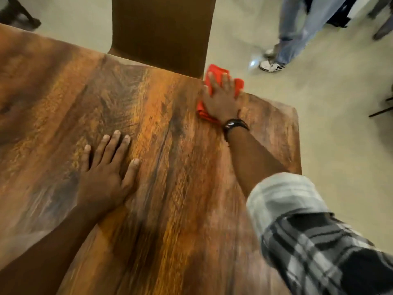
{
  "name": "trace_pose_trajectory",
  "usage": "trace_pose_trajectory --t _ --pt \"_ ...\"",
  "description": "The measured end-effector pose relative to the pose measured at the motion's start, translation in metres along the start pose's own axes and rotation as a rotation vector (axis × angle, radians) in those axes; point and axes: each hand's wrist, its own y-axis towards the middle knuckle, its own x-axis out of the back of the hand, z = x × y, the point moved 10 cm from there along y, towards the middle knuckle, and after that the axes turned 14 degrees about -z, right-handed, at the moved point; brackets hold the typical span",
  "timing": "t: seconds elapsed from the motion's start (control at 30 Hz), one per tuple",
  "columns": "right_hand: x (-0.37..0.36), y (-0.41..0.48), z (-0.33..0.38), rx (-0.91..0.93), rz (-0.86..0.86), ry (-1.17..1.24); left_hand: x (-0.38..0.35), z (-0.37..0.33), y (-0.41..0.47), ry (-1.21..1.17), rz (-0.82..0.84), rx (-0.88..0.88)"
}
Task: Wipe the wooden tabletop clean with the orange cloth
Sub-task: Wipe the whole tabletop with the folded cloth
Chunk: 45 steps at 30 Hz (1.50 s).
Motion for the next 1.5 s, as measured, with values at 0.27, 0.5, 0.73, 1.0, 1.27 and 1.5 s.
trace_pose_trajectory --t 0.27,0.5,0.73,1.0,1.27,1.5 --pt "0.061 -0.056 -0.155 -0.25 -0.1 -0.134 0.001 -0.002 -0.001 -0.027 -0.004 -0.005" --pt "0.009 -0.153 0.015 0.079 -0.061 -0.089 0.019 -0.006 -0.006 -0.253 -0.133 -0.014" --pt "-0.049 -0.326 0.206 0.551 0.09 -0.079 0.086 0.023 -0.062 -0.491 -0.39 0.064" --pt "0.039 -0.273 -0.039 0.076 -0.05 -0.095 0.094 0.008 -0.123 -0.51 -0.186 -0.034" --pt "0.088 -0.297 -0.171 -0.279 -0.132 -0.113 0.065 -0.043 -0.173 -0.461 -0.043 -0.134" --pt "0.049 -0.394 -0.034 0.09 -0.064 -0.089 0.081 -0.054 -0.218 -0.499 0.01 -0.074"
